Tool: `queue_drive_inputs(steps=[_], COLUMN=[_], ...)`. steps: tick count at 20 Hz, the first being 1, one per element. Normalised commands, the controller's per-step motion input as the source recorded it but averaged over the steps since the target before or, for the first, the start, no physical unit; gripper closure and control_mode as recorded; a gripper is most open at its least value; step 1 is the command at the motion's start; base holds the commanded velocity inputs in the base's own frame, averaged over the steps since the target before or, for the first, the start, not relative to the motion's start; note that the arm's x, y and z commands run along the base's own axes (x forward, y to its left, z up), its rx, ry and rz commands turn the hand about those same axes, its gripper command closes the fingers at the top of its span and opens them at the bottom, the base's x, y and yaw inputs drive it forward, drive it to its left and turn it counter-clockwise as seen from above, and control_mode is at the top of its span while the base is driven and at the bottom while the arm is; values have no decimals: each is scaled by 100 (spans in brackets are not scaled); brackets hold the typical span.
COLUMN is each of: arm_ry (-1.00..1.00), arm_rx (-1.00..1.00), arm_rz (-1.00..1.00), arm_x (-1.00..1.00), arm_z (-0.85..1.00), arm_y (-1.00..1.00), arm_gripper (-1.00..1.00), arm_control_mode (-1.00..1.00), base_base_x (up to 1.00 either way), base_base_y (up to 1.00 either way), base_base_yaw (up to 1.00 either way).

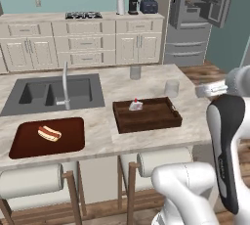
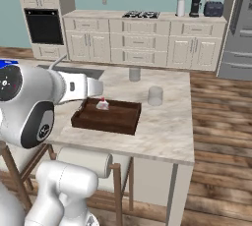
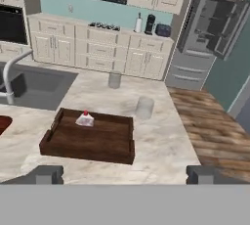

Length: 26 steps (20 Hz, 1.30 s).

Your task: Take the cake and donut from the fridge and place them on the empty tray on the dining counter.

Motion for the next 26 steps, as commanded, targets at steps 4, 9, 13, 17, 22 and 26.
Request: queue_drive_inputs(steps=[4,9,13,17,22,26], arm_ry=[9,0,0,0,0,0], arm_rx=[0,0,0,0,0,0], arm_rz=[5,0,0,0,0,0], arm_x=[3,0,0,0,0,0], arm_z=[-6,0,0,0,0,0], arm_y=[2,0,0,0,0,0], arm_gripper=[-100,-100,-100,-100,-100,-100], arm_control_mode=[100,100,100,100,100,100], base_base_x=[3,-39,-90,-86,-8,18], base_base_y=[0,-38,-40,-67,-96,-100], base_base_yaw=[13,3,0,-6,-9,-9])
